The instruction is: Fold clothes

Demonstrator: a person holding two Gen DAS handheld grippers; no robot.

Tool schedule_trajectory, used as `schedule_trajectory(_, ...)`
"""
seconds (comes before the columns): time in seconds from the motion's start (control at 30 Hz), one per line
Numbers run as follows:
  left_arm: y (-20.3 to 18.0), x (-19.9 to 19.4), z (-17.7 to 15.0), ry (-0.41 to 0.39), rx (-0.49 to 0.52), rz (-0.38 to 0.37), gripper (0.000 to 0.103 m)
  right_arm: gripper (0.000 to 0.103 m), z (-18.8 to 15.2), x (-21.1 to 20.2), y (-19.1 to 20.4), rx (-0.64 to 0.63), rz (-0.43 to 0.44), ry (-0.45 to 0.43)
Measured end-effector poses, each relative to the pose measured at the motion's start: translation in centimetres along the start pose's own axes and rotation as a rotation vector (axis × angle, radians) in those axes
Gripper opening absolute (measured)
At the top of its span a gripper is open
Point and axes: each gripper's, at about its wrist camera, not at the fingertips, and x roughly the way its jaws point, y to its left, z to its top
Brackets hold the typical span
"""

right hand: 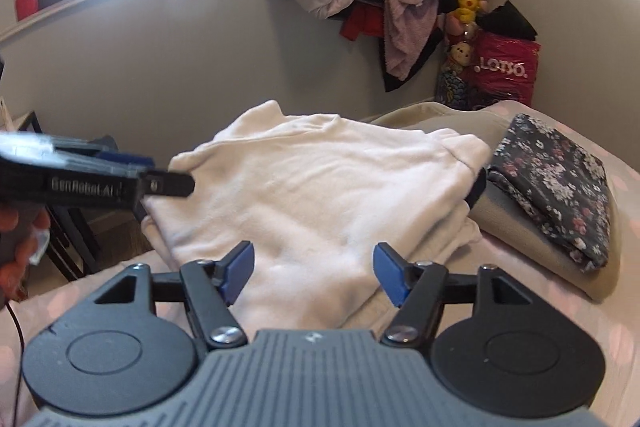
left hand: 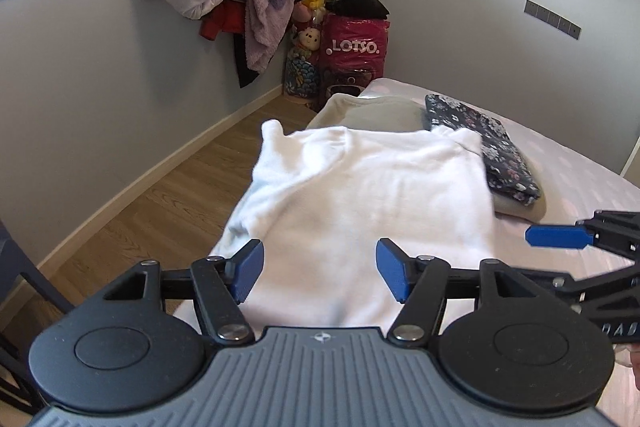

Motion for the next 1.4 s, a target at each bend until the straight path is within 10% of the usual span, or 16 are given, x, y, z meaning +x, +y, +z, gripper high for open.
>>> schedule_trajectory(0.7,-8.3,-11.1,-6.4,-0.107,-0.036,0.147,0.075,0.088,-5.5,-13.8,1.9,0.139,-0.130,-0.105)
schedule_trajectory(1.4,-11.9,-12.4,-12.8,-0.066,-0.050,0.282,0.076,0.089,-11.3,-15.5,3.1,0.129,-0.182,-0.088)
